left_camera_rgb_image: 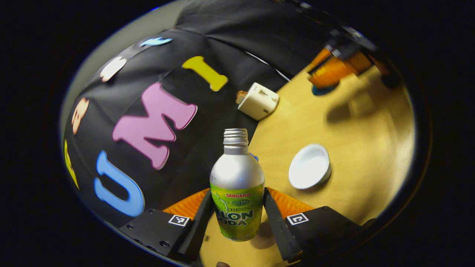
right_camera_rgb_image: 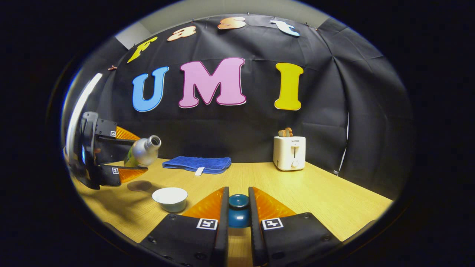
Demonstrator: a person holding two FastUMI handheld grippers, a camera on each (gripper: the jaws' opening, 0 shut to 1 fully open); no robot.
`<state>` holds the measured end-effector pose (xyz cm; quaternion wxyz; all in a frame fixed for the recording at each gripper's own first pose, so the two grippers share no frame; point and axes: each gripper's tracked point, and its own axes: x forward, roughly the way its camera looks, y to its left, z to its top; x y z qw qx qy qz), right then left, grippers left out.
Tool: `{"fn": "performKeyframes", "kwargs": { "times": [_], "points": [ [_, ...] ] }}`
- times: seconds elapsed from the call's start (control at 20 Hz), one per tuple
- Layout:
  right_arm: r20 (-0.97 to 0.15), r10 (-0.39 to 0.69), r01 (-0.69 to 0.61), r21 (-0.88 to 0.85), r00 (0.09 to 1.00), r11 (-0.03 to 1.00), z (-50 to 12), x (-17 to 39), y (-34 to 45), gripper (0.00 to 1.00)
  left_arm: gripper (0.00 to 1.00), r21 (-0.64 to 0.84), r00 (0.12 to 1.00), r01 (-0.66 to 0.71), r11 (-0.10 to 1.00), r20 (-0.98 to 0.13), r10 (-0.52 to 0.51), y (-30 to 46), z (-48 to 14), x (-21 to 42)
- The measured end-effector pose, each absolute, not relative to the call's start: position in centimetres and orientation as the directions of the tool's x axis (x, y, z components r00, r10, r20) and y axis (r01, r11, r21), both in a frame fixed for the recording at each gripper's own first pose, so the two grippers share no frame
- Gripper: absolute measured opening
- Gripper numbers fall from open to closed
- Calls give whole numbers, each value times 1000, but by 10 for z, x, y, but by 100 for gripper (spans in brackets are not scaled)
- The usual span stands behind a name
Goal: Open the teacup lid with one hand, grasp the water bottle and pour water into the teacup with the other hand; after pouring, place the water bottle on the coaster and then close the teacup lid.
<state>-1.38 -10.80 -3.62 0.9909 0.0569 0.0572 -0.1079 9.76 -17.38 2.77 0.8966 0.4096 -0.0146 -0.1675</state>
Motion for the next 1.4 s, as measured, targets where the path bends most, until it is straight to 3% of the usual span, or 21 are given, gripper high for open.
{"fn": "performKeyframes", "kwargs": {
  "times": [0.2,0.4,0.65,0.85,1.4],
  "points": [
    [-125,-208,221,100,970,970,-36,-14,-108,29,80,362,928,338,869,26,-372,-174,64,89],
    [-124,-208,220,101,970,970,-36,-14,-107,29,79,67,930,331,941,147,-338,-133,103,99],
    [-124,-208,220,100,970,970,-36,-14,-108,29,80,35,969,237,971,66,-239,-82,67,132],
    [-124,-208,221,100,970,970,-36,-14,-107,29,80,-14,975,222,975,2,-222,-70,35,141],
    [-124,-208,221,100,970,970,-36,-14,-107,29,81,21,977,209,978,-40,-208,-65,6,140]
  ]
}}
